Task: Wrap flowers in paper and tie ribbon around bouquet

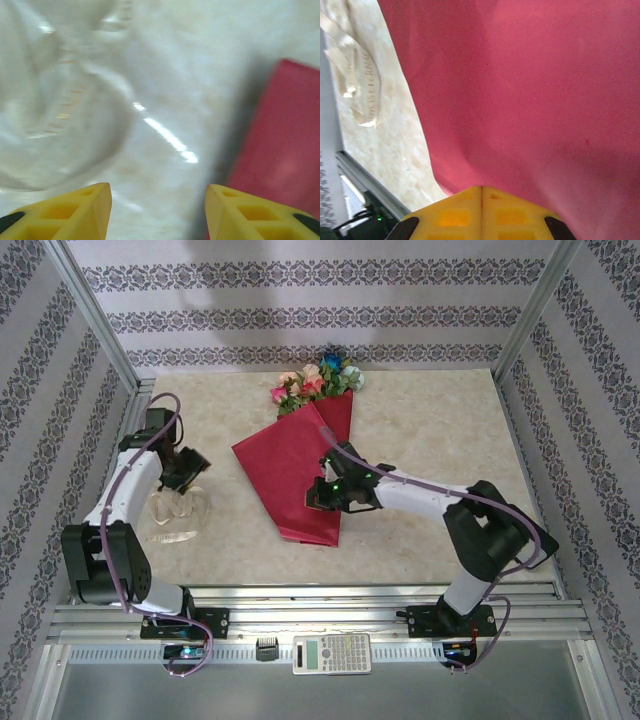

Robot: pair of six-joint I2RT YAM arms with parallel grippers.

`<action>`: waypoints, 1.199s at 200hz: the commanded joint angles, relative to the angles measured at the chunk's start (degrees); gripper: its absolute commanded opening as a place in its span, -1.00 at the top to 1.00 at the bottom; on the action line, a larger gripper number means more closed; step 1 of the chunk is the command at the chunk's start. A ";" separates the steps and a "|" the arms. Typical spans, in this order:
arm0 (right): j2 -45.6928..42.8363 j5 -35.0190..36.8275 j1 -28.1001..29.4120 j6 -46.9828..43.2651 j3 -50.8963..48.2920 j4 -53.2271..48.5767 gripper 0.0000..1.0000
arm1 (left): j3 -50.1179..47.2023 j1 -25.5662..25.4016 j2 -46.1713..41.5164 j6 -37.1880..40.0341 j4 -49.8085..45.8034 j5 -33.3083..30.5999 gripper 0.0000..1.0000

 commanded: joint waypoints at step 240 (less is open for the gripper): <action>-12.65 4.16 -3.54 -4.77 -3.17 -5.10 0.74 | 6.79 -25.44 -5.75 -23.20 15.84 12.66 1.00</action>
